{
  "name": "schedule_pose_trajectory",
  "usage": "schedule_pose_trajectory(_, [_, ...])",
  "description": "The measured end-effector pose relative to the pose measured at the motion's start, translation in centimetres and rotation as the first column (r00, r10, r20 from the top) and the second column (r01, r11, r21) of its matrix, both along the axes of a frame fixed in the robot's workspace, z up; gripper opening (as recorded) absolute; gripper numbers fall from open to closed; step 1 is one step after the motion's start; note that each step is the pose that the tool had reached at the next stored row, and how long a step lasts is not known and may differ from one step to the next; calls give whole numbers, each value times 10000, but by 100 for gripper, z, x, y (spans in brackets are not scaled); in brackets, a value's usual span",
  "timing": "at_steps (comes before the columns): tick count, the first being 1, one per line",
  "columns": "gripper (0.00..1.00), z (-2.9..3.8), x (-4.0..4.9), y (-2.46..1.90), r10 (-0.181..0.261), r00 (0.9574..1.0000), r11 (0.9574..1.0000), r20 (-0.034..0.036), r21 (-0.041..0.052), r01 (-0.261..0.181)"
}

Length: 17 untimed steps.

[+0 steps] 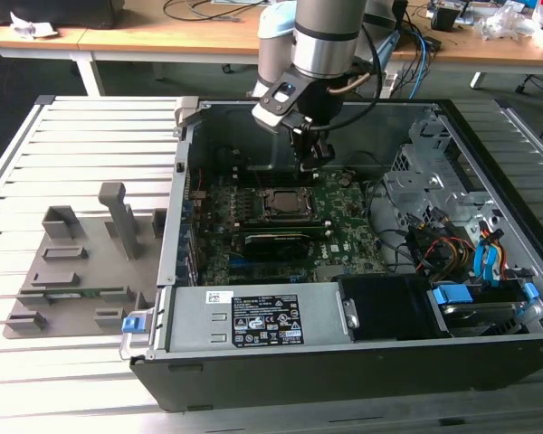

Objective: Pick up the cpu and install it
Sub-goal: 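Install the first cpu locking lever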

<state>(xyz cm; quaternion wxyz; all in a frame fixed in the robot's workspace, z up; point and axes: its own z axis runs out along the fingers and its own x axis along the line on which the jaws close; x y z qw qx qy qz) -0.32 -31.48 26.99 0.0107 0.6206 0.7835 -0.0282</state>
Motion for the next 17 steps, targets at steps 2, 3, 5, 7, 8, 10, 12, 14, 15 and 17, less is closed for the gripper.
schedule_pose_trajectory(2, [11, 0, 0, 0, 401, 9992, 9992, 0, 0, -401])
schedule_pose_trajectory(3, [11, 0, 0, 0, 737, 9973, 9973, 0, 0, -737])
schedule_pose_trajectory(5, [11, 0, 0, 0, 1205, 9927, 9927, 0, 0, -1205])
schedule_pose_trajectory(7, [11, 0, 0, 0, 1652, 9863, 9863, 0, 0, -1652])
schedule_pose_trajectory(8, [11, 0, 0, 0, 1846, 9828, 9828, 0, 1, -1846])
schedule_pose_trajectory(10, [11, 0, 0, 0, 2342, 9722, 9722, 1, 0, -2342])
schedule_pose_trajectory(12, [11, 0, 0, 0, 2904, 9569, 9569, 0, 0, -2904])
schedule_pose_trajectory(14, [11, 0, 0, 0, 3196, 9476, 9476, 0, 0, -3196])
schedule_pose_trajectory(15, [11, 0, 0, 0, 3285, 9445, 9445, 0, 0, -3285])
schedule_pose_trajectory(17, [11, 0, 0, 0, 3546, 9350, 9350, 1, 0, -3546])
